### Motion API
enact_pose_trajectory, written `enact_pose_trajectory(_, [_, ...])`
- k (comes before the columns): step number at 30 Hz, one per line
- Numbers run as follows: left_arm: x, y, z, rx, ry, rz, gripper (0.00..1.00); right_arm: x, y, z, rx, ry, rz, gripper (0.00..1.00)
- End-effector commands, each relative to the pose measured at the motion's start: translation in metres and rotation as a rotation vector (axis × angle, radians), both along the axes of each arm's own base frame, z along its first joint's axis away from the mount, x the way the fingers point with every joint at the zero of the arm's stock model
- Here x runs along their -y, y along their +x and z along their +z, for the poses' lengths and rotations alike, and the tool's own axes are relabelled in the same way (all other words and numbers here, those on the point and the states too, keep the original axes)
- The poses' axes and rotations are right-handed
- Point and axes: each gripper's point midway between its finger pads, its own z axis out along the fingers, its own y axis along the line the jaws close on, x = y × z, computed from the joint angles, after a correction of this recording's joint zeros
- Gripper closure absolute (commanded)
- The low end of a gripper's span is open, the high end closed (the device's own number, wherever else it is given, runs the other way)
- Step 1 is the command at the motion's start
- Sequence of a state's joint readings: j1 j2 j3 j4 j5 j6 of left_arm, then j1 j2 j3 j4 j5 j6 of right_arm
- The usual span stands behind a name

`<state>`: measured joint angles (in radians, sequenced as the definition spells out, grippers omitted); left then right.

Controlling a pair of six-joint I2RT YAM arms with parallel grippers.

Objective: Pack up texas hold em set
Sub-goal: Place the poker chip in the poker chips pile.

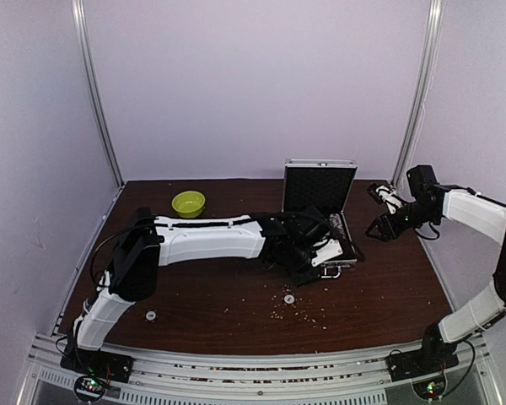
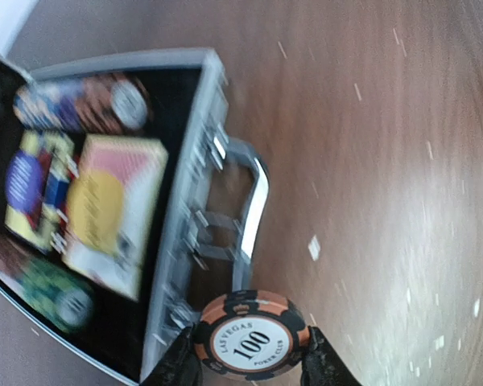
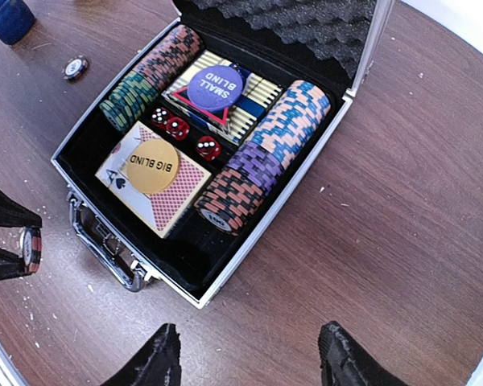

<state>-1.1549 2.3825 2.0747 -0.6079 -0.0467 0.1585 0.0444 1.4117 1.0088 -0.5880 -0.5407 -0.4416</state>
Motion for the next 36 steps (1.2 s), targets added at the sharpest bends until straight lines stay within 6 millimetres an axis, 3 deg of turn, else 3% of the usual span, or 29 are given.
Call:
enact_pose_trajectory(1, [-0.040,-0.031,-0.017,-0.134,0.136,-0.011,0.65,-0.005,0.002,0.013,0.026,0.034,0.031,0.41])
enact_pose_trajectory(4, [-0.056,-0.036,-0.029,-0.164,0.203,0.005,0.65,-0.007,0.001,0.012,0.021,0.039,0.039,0.41])
enact_pose_trajectory(9, [-0.064,-0.042,-0.046,-0.201,0.261,0.000,0.62,-0.009,-0.002,0.009,0.007,0.046,0.053,0.40])
enact_pose_trajectory(24, [-0.070,-0.046,-0.059,-0.225,0.303,-0.009,0.61,-0.012,-0.003,0.004,-0.017,0.061,0.069,0.40])
enact_pose_trajectory(32, [-0.068,-0.042,-0.067,-0.209,0.311,-0.001,0.51,-0.015,-0.005,0.005,-0.024,0.071,0.085,0.38])
enact_pose_trajectory(36, [-0.064,-0.032,-0.054,-0.162,0.289,0.030,0.47,-0.022,-0.013,0.011,-0.031,0.087,0.154,0.36])
